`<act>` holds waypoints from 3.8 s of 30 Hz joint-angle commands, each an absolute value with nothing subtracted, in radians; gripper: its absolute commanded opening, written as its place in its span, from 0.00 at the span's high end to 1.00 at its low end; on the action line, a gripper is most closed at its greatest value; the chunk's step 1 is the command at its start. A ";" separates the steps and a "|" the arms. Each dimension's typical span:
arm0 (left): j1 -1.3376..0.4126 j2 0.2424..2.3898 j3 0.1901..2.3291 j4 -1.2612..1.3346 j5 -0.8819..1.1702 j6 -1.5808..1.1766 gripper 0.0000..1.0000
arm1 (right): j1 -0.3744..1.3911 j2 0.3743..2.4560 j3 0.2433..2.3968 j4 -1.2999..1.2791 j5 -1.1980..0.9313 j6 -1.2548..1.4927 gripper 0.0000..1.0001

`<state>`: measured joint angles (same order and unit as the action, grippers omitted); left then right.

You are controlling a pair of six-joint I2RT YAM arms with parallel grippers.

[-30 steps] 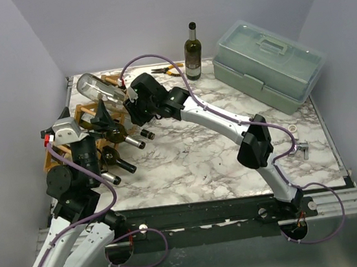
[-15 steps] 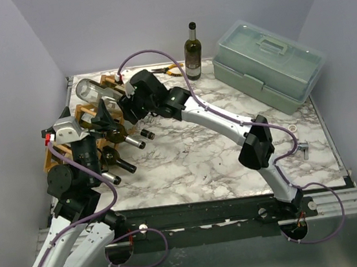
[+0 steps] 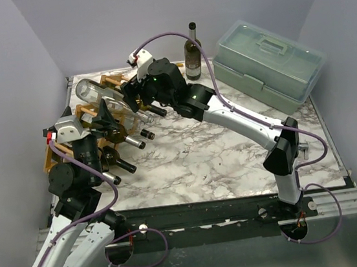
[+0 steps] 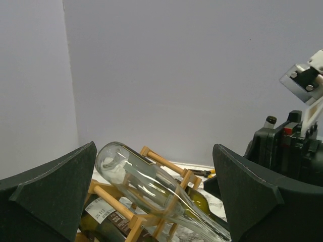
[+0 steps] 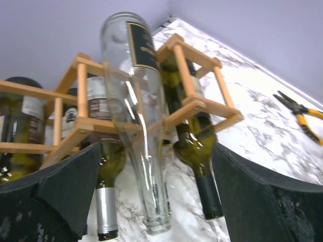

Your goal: Put the wine bottle on the wine rack

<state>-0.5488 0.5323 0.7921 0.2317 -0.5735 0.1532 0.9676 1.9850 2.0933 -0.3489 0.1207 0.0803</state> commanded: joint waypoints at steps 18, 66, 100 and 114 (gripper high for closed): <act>-0.543 0.565 0.776 0.229 -0.532 0.098 0.01 | 0.679 1.948 1.977 -0.107 0.405 0.127 0.00; -0.543 0.655 0.772 0.223 -0.526 0.095 0.01 | 0.414 2.550 2.172 0.372 0.224 -0.045 0.09; -0.538 1.055 1.319 -0.590 0.462 -0.678 0.18 | 0.670 1.491 0.549 0.997 -0.327 -0.977 1.00; -0.746 1.272 1.241 -0.711 0.333 -0.685 0.37 | 0.757 1.180 0.378 0.762 -0.398 -1.099 1.00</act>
<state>-0.7017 1.2274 1.2438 -0.6403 0.4210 -0.7029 0.7414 1.2304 0.3653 0.7395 -0.3737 -1.0199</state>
